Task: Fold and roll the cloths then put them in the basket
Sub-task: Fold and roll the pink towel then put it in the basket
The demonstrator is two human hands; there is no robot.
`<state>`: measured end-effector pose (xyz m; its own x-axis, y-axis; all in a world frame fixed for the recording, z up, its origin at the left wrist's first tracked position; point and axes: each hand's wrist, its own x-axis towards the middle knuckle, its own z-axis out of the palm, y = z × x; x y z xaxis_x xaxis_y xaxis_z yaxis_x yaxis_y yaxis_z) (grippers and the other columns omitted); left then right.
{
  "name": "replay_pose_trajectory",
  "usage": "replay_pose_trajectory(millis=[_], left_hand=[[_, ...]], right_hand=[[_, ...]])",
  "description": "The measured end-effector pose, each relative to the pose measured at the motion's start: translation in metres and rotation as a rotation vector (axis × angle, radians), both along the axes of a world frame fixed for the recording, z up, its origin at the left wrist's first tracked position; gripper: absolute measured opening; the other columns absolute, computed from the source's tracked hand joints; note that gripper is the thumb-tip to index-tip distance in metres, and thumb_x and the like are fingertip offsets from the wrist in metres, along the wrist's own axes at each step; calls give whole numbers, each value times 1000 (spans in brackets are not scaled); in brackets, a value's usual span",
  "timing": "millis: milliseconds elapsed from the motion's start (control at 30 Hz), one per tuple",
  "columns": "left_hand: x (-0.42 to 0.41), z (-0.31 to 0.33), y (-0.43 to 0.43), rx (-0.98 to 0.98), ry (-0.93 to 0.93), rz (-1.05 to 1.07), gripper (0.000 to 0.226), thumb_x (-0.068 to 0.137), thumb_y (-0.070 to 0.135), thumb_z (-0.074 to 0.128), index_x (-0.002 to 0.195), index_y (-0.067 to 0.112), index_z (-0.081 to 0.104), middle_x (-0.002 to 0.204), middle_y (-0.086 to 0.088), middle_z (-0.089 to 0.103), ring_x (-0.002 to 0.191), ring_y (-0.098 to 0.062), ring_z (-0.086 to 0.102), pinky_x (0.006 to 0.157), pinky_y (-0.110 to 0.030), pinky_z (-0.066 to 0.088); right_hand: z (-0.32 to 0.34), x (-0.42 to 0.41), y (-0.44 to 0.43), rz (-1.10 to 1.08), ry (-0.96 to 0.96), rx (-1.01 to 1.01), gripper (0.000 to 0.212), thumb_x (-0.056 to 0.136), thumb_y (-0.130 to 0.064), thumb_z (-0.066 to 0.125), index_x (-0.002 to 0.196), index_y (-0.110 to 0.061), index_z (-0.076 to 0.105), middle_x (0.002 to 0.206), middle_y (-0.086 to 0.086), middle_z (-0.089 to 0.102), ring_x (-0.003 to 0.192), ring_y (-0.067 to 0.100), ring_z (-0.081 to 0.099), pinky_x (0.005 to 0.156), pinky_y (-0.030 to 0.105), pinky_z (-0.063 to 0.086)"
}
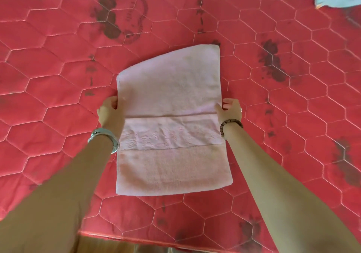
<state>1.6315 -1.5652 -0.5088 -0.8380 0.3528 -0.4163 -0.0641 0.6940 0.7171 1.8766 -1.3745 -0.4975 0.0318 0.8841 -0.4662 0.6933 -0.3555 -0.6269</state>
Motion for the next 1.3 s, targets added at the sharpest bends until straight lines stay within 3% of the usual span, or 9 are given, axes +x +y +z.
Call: replay_pose_trajectory(millis=[100,200,300,400,467,700,900,1067,1300], left_hand=[[-6,13,32,48,-36,11,36,96,19,49,62,20,36,60,3,27,53,-13,23,46,-23,22],[-18,22,62,107,-83,77,26,96,18,49,72,7,50,62,5,29,47,-5,27,35,-12,21],[-30,29,86,169,-85,167,34,92,24,53,114,-1,62,74,5,51,57,-6,43,42,-15,38],[-35,40,100,280,-86,250,14,91,10,55,104,14,57,83,6,58,65,-5,52,51,-15,47],[-36,43,104,355,-84,279,19,92,2,53,97,20,49,78,9,55,61,-1,50,50,-13,46],[-43,37,94,343,-183,284,40,91,-1,61,122,19,45,95,15,63,77,0,59,61,-13,50],[-56,37,104,208,-240,148,54,88,0,64,138,10,45,108,4,60,100,-13,58,67,-12,47],[-59,41,114,117,-140,80,53,93,0,52,145,10,44,134,-2,55,107,-14,56,65,-11,43],[-54,64,103,149,-77,34,38,90,-1,44,87,29,67,69,6,49,55,-8,37,39,-12,31]], right_hand=[[6,-13,15,-3,63,-89,44,91,-24,65,129,-13,47,130,6,53,101,18,50,83,29,40],[11,-23,27,-4,117,-95,45,92,-21,64,132,-12,44,133,6,51,115,22,50,86,28,39],[13,-28,37,6,165,-47,41,93,-13,61,131,-12,46,123,2,51,104,14,49,79,19,39],[14,-31,44,3,178,9,35,94,-13,59,128,-12,49,111,-5,51,83,2,50,58,6,39],[14,-31,48,-15,192,50,31,94,-12,58,124,-13,52,111,-1,58,83,4,55,65,9,45],[12,-25,56,-57,185,-26,30,95,-11,59,123,-15,52,106,-4,60,74,0,53,52,9,39],[16,-37,66,17,214,-83,43,91,-6,59,132,-15,49,129,1,57,103,12,52,81,20,42],[33,-57,78,-101,314,-140,43,93,-9,60,135,-15,51,122,2,60,107,17,57,91,27,45],[60,-47,74,45,329,-250,31,90,-38,66,114,-20,70,103,-11,62,103,12,59,90,26,45]])
